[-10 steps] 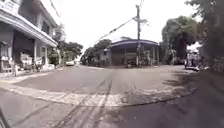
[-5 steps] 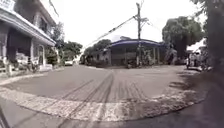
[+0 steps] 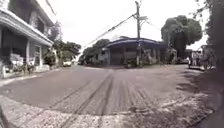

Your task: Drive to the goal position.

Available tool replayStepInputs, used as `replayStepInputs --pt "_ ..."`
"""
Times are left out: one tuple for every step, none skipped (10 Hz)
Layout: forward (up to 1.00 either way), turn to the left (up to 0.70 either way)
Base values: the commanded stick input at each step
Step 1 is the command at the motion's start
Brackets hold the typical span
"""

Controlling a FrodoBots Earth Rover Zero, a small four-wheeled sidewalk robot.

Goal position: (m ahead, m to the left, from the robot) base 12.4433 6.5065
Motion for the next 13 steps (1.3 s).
replayStepInputs --pt "0.7 0.02" --pt "0.7 0.02" --pt "0.7 0.02" --pt "0.7 0.02" --pt "0.7 0.02" --pt "0.7 0.02" --pt "0.7 0.02" --pt "0.7 0.02" --pt "0.7 0.02" --pt "0.7 0.02" --pt "0.7 0.02" --pt "0.7 0.02" --pt "0.7 0.02"
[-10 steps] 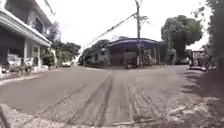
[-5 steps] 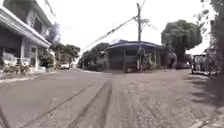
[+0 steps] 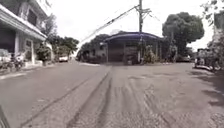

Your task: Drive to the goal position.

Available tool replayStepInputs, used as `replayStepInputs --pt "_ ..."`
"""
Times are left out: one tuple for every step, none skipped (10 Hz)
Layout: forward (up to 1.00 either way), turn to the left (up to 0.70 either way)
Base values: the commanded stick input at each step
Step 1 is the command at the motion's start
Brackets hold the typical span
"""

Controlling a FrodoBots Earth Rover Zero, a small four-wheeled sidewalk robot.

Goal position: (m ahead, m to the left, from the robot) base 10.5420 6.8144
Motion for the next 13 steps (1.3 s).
replayStepInputs --pt "0.7 0.02" --pt "0.7 0.02" --pt "0.7 0.02" --pt "0.7 0.02" --pt "0.7 0.02" --pt "0.7 0.02" --pt "0.7 0.02" --pt "0.7 0.02" --pt "0.7 0.01" --pt "0.7 0.0" --pt "0.7 0.0" --pt "0.7 0.0" --pt "0.7 0.0"
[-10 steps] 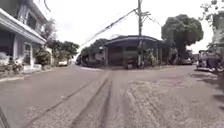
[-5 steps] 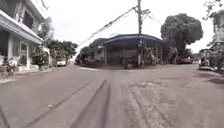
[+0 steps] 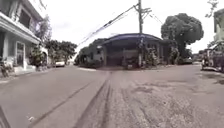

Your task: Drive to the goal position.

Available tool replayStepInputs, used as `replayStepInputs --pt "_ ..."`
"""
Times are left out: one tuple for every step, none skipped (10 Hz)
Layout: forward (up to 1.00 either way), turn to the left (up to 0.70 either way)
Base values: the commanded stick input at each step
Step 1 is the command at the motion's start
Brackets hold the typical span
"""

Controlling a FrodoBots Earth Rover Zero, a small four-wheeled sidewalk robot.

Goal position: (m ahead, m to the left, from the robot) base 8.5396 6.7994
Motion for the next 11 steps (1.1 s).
replayStepInputs --pt "0.7 0.0" --pt "0.7 0.0" --pt "0.7 0.0" --pt "0.7 0.0" --pt "0.7 0.0" --pt "0.7 0.0" --pt "0.7 0.0" --pt "0.7 0.01" --pt "0.7 0.03" --pt "0.7 0.08" --pt "0.7 0.22"
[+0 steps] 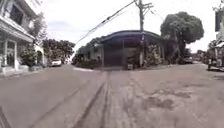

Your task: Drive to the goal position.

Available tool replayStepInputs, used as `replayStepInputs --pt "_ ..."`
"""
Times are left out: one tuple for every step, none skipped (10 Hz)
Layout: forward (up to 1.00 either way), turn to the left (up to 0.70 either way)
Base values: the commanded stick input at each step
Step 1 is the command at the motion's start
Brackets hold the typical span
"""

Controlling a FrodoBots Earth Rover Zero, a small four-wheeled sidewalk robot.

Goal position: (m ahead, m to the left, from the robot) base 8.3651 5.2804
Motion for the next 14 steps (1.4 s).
replayStepInputs --pt "0.7 0.35" --pt "0.7 0.35" --pt "0.7 0.34" --pt "0.7 0.28" --pt "0.7 0.14" --pt "0.7 0.01" --pt "0.7 0.0" --pt "0.7 0.0" --pt "0.7 0.0" --pt "0.7 0.0" --pt "0.7 0.0" --pt "0.7 0.0" --pt "0.7 0.0" --pt "0.7 0.0"
